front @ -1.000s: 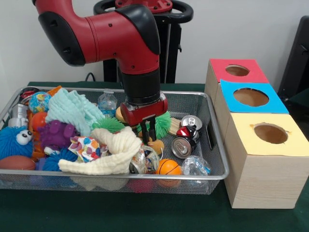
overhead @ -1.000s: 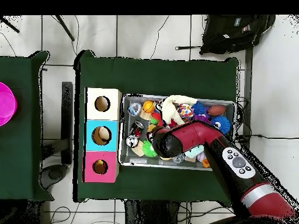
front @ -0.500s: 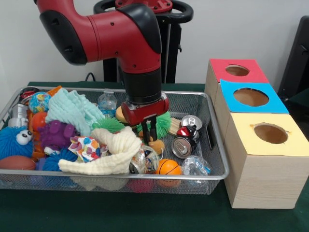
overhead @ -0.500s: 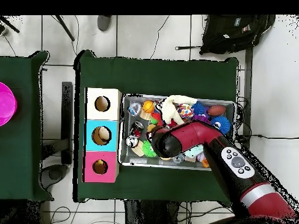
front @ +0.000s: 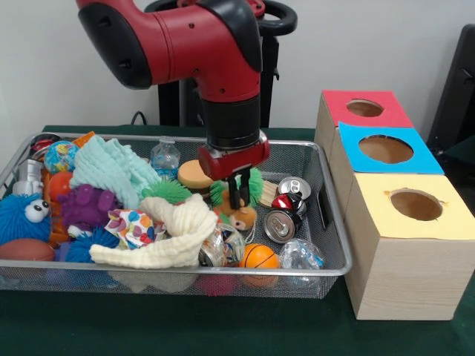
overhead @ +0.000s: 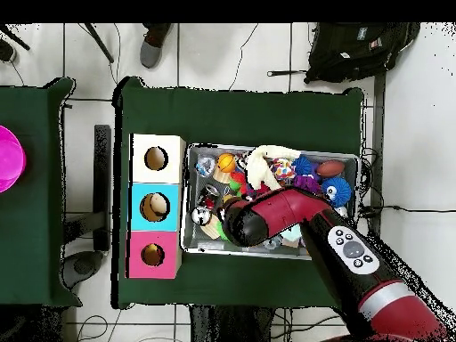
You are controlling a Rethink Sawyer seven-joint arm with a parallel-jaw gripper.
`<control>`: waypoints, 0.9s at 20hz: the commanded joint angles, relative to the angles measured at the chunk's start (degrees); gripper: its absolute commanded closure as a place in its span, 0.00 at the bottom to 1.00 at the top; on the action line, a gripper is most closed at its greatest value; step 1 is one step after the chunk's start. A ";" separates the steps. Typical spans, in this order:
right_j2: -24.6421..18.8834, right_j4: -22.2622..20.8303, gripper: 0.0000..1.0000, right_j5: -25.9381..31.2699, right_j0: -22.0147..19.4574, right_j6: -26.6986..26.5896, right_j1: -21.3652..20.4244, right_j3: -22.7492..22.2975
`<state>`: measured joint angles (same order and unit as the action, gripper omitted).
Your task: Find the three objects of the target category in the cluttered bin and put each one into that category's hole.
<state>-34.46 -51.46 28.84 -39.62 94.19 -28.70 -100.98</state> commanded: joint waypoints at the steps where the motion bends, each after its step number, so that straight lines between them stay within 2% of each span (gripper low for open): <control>1: 3.14 2.56 1.00 1.37 1.20 4.19 -2.28 -3.20; 18: 6.33 8.71 1.00 0.41 3.52 7.56 -5.69 -7.28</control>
<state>-31.48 -45.38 28.80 -36.71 94.19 -32.99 -105.59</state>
